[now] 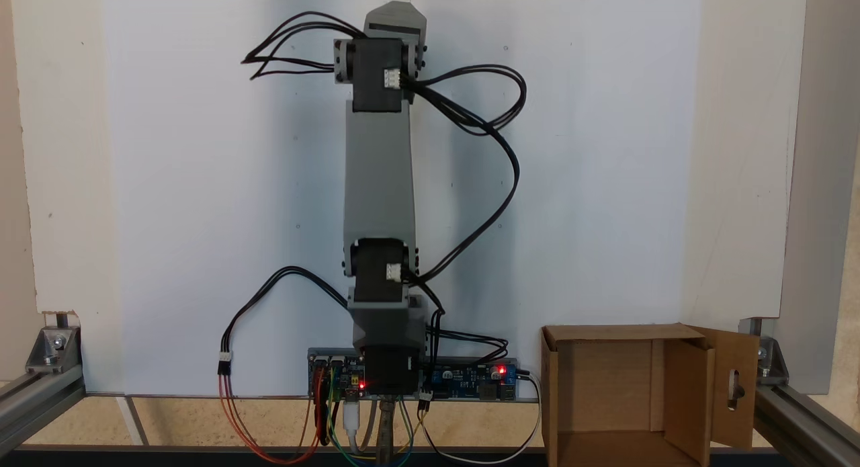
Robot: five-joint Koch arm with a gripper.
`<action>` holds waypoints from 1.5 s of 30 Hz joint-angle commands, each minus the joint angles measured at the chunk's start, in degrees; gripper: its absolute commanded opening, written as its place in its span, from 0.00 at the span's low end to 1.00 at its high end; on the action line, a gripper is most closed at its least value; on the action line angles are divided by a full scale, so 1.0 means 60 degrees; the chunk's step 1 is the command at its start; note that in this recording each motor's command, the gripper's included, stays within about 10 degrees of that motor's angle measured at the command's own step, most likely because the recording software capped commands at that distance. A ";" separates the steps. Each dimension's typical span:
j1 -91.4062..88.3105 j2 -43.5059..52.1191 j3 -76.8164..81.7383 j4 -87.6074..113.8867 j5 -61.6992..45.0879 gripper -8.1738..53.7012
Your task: Grasp a green dice and put it in the bin.
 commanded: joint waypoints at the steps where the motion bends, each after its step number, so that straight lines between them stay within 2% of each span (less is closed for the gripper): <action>1: -0.0015 -0.0029 -0.0571 -0.0308 0.0396 0.83; 38: 0.0044 -0.1523 -0.0571 -0.1113 0.0337 0.80; 45: 0.0088 -0.1567 -0.0571 -0.1274 0.0293 0.75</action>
